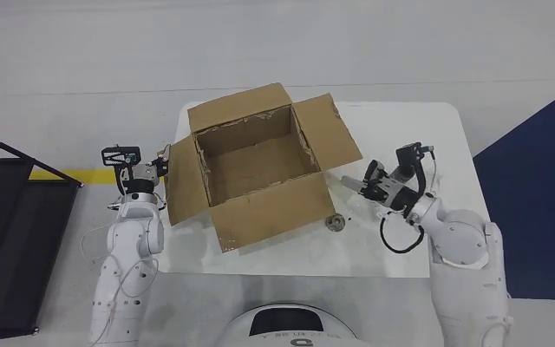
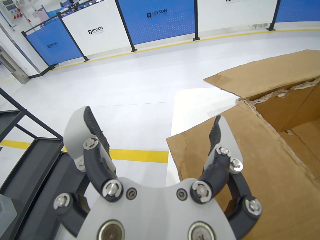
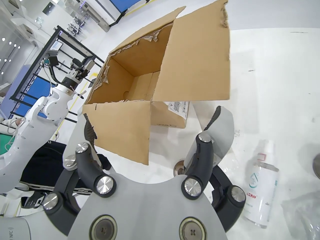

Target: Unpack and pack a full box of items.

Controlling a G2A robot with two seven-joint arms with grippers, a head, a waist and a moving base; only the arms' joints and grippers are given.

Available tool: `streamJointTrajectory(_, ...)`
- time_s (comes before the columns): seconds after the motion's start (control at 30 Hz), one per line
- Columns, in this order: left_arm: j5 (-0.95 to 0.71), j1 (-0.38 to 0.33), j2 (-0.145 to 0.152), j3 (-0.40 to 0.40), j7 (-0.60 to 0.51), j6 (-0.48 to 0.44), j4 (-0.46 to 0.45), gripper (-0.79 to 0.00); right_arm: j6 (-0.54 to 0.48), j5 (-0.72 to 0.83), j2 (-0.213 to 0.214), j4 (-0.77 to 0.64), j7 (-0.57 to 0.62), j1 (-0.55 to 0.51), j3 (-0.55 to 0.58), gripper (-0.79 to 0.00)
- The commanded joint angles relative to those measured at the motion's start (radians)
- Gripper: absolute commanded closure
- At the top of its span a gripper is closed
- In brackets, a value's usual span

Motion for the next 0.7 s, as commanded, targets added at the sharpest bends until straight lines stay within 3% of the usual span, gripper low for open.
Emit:
streamJointTrajectory(0.0,0.000,0.000,0.000,0.000,0.000,0.000,0.000,-0.785,0.015,-0.027,0.000,0.025,-0.019,0.037,-0.042,-0.785)
streamJointTrajectory(0.3,0.053,0.005,0.002,0.009,0.034,0.001,0.010,-0.785,0.096,-0.156,0.006,0.110,-0.054,0.136,-0.159,-0.776)
streamJointTrajectory(0.37,0.081,0.000,0.002,0.014,0.021,0.020,0.016,-0.785,0.103,-0.171,0.009,0.116,-0.029,0.140,-0.175,-0.730)
streamJointTrajectory(0.53,0.117,-0.014,-0.001,0.026,0.015,0.069,0.031,-0.785,0.119,-0.195,0.019,0.108,0.071,0.142,-0.212,-0.723)
streamJointTrajectory(0.67,0.119,-0.016,-0.002,0.026,0.021,0.089,0.039,-0.785,0.082,-0.099,0.029,0.092,0.170,0.125,-0.209,-0.779)
